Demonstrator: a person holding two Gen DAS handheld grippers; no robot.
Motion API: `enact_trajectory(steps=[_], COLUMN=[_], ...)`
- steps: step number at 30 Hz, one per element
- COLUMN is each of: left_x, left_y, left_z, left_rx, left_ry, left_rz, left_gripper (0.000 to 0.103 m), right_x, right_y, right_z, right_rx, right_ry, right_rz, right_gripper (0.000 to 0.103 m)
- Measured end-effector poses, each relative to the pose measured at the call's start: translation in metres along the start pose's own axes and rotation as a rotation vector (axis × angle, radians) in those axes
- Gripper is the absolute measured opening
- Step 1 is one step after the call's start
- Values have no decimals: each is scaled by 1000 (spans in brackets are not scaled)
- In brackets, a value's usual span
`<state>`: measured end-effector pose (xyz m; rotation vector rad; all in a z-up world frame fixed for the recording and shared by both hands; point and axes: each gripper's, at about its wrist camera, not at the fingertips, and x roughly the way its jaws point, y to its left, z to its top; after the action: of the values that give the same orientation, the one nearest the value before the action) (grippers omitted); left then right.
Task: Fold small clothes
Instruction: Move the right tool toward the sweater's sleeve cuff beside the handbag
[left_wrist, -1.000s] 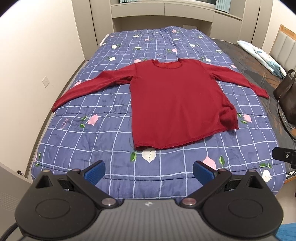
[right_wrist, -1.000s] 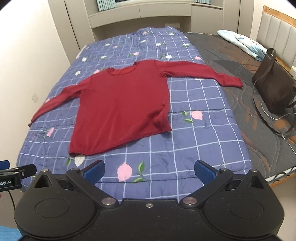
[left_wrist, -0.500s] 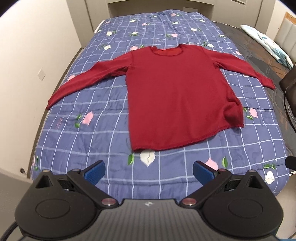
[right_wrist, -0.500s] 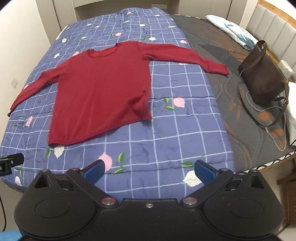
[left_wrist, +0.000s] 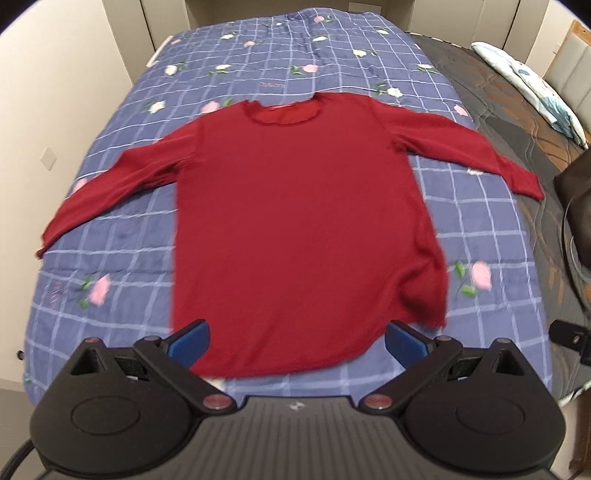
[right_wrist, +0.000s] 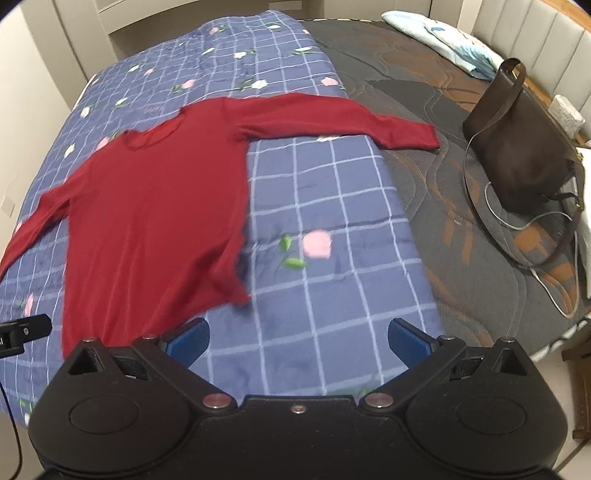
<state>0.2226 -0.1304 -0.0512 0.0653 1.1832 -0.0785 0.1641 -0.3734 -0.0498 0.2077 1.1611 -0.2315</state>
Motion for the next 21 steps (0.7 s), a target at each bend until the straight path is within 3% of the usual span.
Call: enact_trajectory(steps=[5, 13, 17, 21], left_x=[37, 97, 123, 144], left_y=[-51, -123, -148, -161], left_z=[43, 85, 98, 109], left_rx=[-26, -9, 15, 11], left_ry=[23, 73, 102, 128], left_rz=[-17, 25, 52, 86], left_gripper=[103, 103, 103, 103], right_x=[45, 118, 156, 182], right_y=[-39, -96, -129, -156], right_z=[47, 111, 136, 159], right_rx=[17, 69, 144, 207], right_ry=[49, 88, 49, -52], right_rz=[-15, -14, 45, 92], right_gripper=[103, 103, 103, 103])
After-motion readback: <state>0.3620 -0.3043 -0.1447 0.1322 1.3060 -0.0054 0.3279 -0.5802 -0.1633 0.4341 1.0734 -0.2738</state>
